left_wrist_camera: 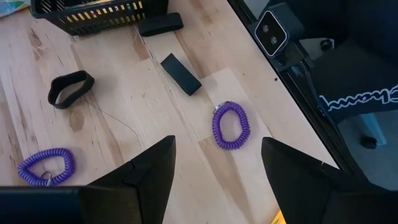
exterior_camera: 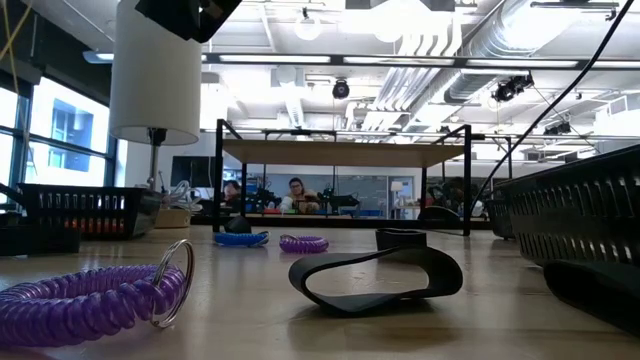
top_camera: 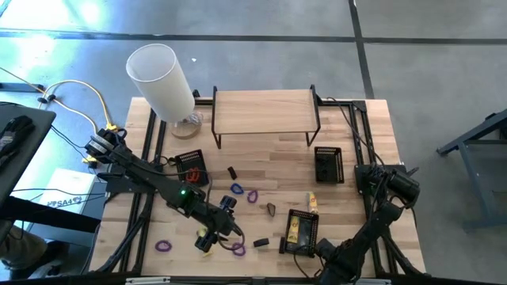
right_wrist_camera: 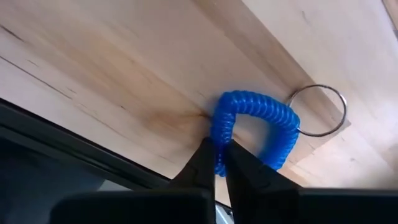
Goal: Pick & Place Office Desk Supplies
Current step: Put the bottom blue spiral keychain into the top left bin, then put the rubber band into the top right bin
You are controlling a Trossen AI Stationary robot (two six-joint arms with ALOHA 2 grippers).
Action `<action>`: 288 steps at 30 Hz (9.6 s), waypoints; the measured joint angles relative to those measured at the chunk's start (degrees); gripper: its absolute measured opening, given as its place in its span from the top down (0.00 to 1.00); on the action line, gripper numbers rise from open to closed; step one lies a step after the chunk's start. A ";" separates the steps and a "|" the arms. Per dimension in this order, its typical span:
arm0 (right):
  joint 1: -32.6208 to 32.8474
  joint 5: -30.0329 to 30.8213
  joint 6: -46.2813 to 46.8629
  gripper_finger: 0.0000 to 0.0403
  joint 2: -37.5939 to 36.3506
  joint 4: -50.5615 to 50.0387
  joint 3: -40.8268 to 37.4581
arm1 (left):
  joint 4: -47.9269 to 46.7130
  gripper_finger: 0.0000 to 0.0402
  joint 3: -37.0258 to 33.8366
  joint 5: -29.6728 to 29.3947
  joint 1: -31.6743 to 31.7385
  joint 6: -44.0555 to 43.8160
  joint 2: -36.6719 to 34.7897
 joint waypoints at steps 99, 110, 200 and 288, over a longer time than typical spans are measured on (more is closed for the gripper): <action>-29.95 21.43 -100.80 0.75 -13.62 26.78 8.26 | 14.30 0.95 0.02 -12.02 1.70 1.37 0.26; -28.62 26.25 -96.93 0.44 -13.64 21.16 8.26 | 10.60 0.95 0.23 -11.68 0.25 -5.76 -0.61; -39.40 16.99 -59.81 0.44 -7.65 5.45 5.14 | -34.10 0.67 -20.81 -5.07 33.28 -23.42 -40.49; -39.11 25.38 -55.73 0.99 -21.82 -31.82 10.10 | 0.85 0.67 -31.09 -14.69 5.86 -27.19 -36.90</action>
